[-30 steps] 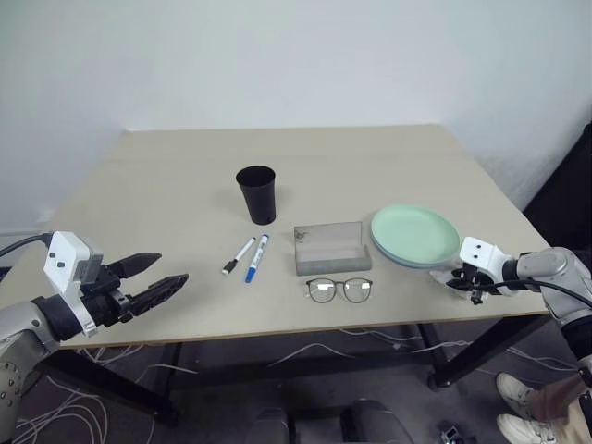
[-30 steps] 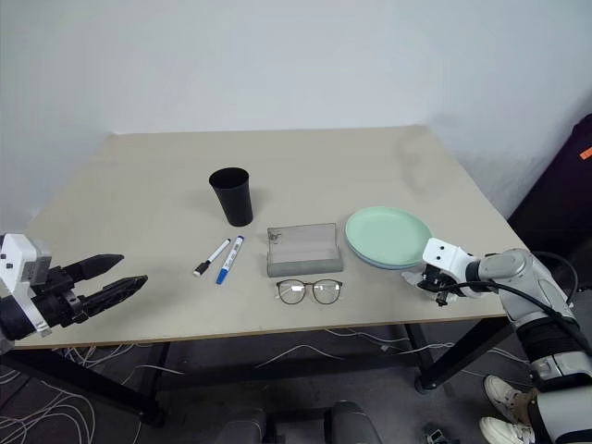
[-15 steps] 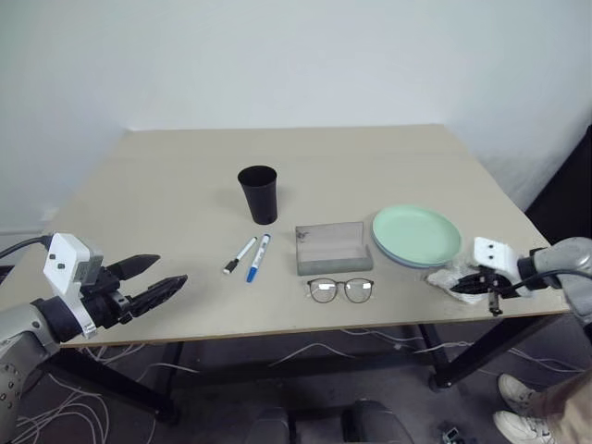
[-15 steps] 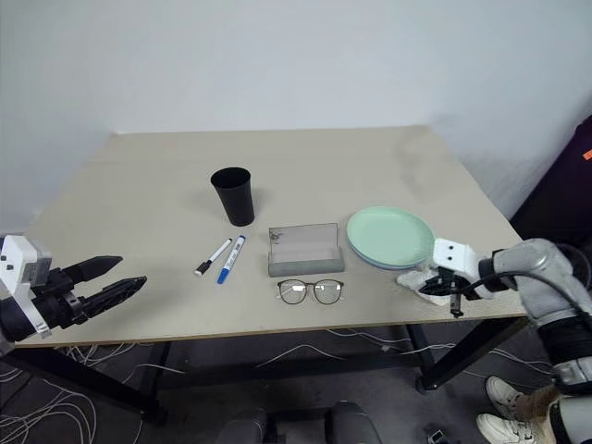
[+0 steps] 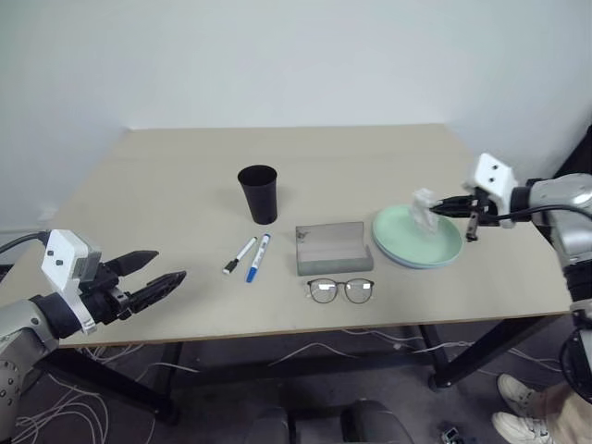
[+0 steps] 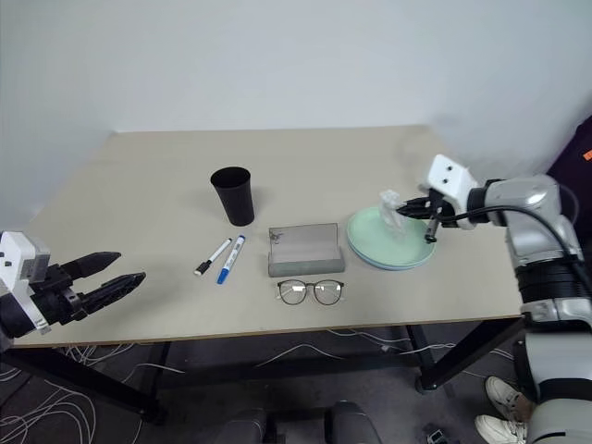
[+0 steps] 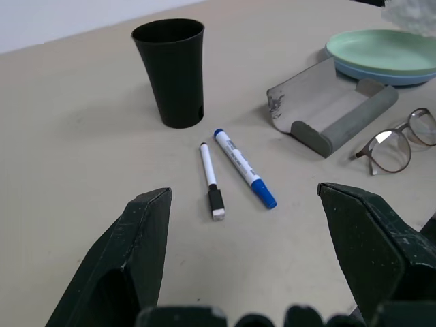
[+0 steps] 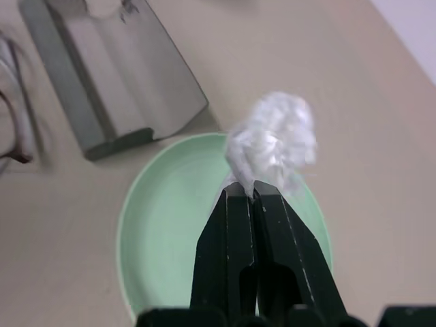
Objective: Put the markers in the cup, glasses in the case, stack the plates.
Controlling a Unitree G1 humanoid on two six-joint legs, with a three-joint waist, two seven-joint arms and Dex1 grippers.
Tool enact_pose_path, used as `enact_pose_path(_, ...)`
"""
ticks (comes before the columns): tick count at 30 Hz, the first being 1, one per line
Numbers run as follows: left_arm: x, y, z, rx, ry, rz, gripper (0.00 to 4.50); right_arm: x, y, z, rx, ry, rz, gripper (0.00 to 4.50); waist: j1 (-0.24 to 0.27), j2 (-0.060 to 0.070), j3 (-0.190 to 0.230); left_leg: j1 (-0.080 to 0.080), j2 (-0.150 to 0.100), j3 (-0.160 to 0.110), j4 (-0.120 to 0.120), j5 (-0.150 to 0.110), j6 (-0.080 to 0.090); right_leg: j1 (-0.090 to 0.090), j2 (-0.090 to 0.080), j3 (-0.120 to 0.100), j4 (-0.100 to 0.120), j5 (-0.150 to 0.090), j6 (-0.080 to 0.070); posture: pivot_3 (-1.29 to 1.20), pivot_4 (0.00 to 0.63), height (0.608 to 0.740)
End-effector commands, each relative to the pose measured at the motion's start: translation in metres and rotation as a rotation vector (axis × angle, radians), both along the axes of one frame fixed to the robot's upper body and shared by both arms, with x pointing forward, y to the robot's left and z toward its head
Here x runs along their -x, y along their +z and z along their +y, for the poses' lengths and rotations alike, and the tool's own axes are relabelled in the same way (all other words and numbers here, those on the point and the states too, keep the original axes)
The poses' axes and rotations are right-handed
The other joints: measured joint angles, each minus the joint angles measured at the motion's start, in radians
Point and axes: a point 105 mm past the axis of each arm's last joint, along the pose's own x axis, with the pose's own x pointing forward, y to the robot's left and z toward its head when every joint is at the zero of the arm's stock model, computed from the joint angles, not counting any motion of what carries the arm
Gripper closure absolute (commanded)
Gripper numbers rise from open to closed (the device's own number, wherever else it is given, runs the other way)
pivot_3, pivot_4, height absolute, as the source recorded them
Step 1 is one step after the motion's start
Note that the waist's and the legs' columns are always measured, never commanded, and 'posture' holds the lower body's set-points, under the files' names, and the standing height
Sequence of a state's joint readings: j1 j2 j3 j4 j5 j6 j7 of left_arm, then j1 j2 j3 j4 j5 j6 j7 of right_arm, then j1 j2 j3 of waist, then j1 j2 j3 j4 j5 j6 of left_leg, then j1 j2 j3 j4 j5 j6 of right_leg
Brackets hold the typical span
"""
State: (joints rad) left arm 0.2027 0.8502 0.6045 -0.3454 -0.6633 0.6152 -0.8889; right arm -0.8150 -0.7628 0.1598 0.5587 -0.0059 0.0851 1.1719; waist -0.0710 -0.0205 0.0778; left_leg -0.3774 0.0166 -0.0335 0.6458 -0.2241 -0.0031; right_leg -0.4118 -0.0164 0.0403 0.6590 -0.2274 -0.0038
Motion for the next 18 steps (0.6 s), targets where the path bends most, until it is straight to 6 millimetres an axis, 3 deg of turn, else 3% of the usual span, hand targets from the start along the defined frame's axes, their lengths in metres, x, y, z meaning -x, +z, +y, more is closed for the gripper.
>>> enact_pose_path(1, 0.000, 0.012, 0.000, -0.035, -0.001, -0.049, 0.86, -0.013, -0.006, 0.000, 0.099, -0.027, -0.072, 4.49, -0.001, 0.000, 0.000, 0.000, 0.000, 0.000, 0.000, 0.000, 0.000, 0.000, 0.000, 0.000, 0.000, 0.000, 0.000, 0.00, 0.000, 0.740)
enact_pose_path(6, 0.004, 0.012, 0.002, -0.039, 0.012, -0.045, 0.86, -0.023, -0.027, -0.009, 0.223, -0.072, -0.115, 4.49, -0.001, 0.000, 0.000, 0.001, 0.000, 0.000, 0.000, 0.000, 0.000, 0.000, 0.000, 0.000, 0.001, 0.000, 0.000, 0.00, 0.000, 0.740)
enact_pose_path(11, 0.006, 0.011, 0.004, -0.042, 0.020, -0.041, 0.86, -0.035, -0.024, -0.019, 0.274, -0.128, -0.177, 4.49, -0.005, 0.001, 0.000, 0.001, 0.000, 0.000, 0.000, 0.000, 0.000, 0.001, 0.000, 0.001, 0.001, 0.000, 0.000, 0.00, 0.000, 0.740)
enact_pose_path(17, 0.006, 0.010, 0.004, -0.043, 0.024, -0.038, 0.86, -0.032, -0.028, -0.015, 0.284, -0.078, -0.150, 4.49, -0.005, 0.000, 0.000, 0.001, 0.000, 0.000, 0.000, 0.000, 0.000, 0.001, 0.000, 0.001, 0.001, 0.000, 0.000, 0.00, 0.000, 0.740)
enact_pose_path(18, 0.006, 0.010, 0.003, -0.042, 0.024, -0.038, 0.86, -0.031, -0.030, -0.014, 0.282, -0.070, -0.140, 4.12, -0.005, 0.000, 0.000, 0.001, 0.000, 0.000, 0.000, 0.000, 0.000, 0.001, 0.000, 0.001, 0.001, 0.000, 0.000, 0.00, 0.000, 0.740)
